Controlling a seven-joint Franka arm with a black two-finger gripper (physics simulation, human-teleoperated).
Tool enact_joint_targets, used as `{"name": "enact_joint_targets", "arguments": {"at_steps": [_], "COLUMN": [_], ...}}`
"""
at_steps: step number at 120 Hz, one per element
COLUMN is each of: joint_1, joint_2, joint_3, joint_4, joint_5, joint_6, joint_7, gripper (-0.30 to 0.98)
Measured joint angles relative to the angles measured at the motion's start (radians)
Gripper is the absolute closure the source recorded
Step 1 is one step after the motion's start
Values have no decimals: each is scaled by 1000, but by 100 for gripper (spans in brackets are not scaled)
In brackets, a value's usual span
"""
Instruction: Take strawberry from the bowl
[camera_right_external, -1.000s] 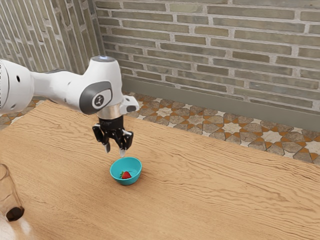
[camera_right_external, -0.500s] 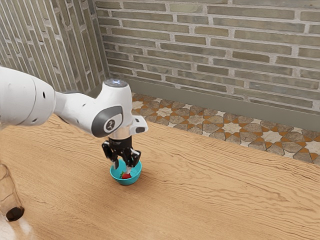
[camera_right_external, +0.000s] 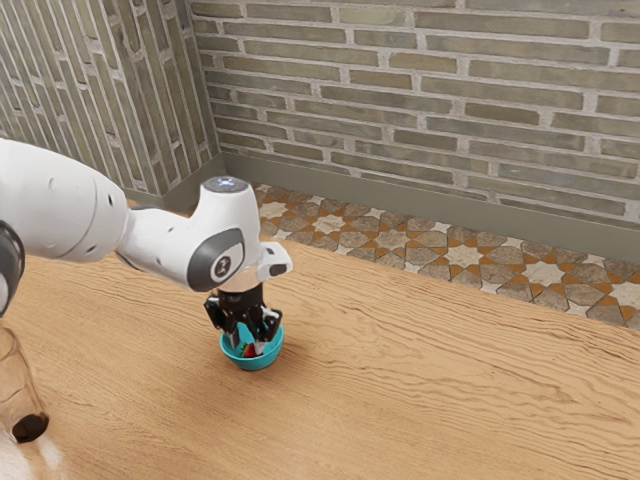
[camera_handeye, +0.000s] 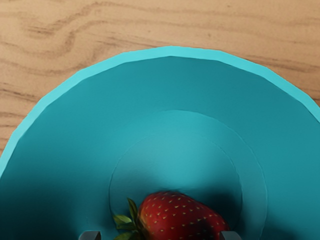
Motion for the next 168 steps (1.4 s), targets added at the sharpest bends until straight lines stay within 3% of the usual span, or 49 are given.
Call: {"name": "enact_joint_targets", "arguments": {"at_steps": [46,99,168], "joint_1": [2,2,-5], "joint_2": [49,45,-41], "joint_3": [-6,-8,-7], "joint_4": [21,20,14], "joint_5": [-15,-4,3], "joint_6": [51,57,19], "joint_7": [2,-18,-41], "gripper": [42,54,63]}}
